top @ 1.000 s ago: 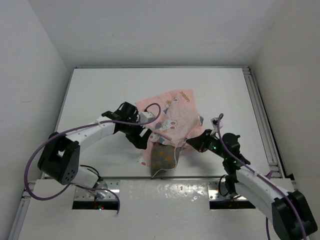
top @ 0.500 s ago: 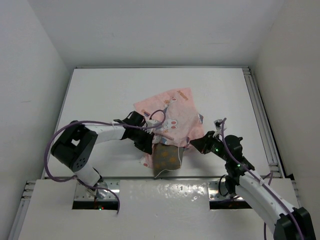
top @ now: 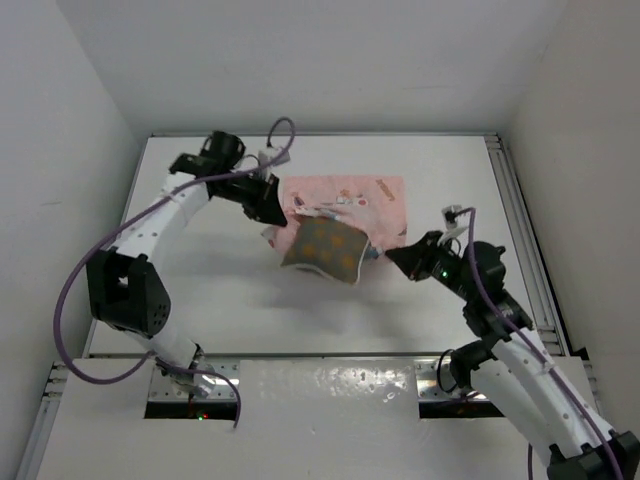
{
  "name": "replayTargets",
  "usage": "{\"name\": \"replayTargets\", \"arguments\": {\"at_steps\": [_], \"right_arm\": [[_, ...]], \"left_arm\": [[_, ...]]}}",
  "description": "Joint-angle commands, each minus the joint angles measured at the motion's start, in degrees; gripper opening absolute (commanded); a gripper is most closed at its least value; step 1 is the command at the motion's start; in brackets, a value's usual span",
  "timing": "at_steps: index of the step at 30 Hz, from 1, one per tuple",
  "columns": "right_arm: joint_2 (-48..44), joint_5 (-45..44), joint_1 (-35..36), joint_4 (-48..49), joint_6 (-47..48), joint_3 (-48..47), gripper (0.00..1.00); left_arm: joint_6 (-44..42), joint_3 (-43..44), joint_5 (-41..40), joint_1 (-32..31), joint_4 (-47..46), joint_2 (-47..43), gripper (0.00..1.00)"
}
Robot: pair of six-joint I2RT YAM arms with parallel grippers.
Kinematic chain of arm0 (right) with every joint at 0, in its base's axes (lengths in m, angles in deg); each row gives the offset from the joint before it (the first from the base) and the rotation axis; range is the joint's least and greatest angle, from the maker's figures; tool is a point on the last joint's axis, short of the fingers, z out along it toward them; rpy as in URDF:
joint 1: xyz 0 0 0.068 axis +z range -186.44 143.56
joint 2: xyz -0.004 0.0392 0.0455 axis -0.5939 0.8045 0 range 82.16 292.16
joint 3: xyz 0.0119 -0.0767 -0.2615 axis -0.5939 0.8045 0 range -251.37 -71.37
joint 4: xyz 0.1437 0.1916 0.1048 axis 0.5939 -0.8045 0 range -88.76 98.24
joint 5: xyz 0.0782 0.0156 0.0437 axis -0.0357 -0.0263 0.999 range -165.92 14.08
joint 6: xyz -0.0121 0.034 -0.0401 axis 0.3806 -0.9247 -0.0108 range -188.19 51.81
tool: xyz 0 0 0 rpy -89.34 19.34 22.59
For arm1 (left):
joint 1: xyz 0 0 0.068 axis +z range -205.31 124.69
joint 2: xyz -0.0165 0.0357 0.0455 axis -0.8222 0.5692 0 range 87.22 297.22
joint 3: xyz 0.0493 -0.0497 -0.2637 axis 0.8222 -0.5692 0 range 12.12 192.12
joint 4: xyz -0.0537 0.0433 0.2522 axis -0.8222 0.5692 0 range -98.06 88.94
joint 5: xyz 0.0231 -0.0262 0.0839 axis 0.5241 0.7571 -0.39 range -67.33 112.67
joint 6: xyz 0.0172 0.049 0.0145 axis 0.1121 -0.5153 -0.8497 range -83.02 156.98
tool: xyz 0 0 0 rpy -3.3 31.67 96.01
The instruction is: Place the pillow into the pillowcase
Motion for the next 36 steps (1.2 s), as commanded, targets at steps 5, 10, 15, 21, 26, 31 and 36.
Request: {"name": "replayTargets", "arguments": {"at_steps": [5,10,15,21,26,31,36], "right_arm": [[8.11,3.24,-0.62,2.55,3.09,-22.92,0.0],[13.12,2.63,-0.89,-0.08,7.21,-34.43,0.0],[18.31,3.76,-1.06,-0.8,9.16,-41.22,0.0],[16.55,2.54,-0.98,1.93,7.75,-36.82,0.0],[22.08,1.83,-0.89,-7.44,15.64,-54.42,0.0],[21.75,0.43,-0.89,-6.26,15.32,-53.72,0.0],[20.42,0.08,-0.89,0.52,9.86,-38.5,0.0]], "left_arm": [[-11.77,16.01,8.02,5.39,24.36,-2.6,0.0],[-8.61,35.46,10.37,11.02,23.75,1.08,0.0],[8.17,36.45,12.51,11.99,1.73,-1.53,0.0],[11.7,26.74,7.85,10.5,-9.21,-7.09,0.0],[17.15,41.89,5.73,14.18,-15.18,-4.19,0.0],[23.92,41.27,6.87,15.25,-21.07,-4.7,0.0],[25.06,25.26,5.04,13.31,-22.56,-6.91,0.0]]}}
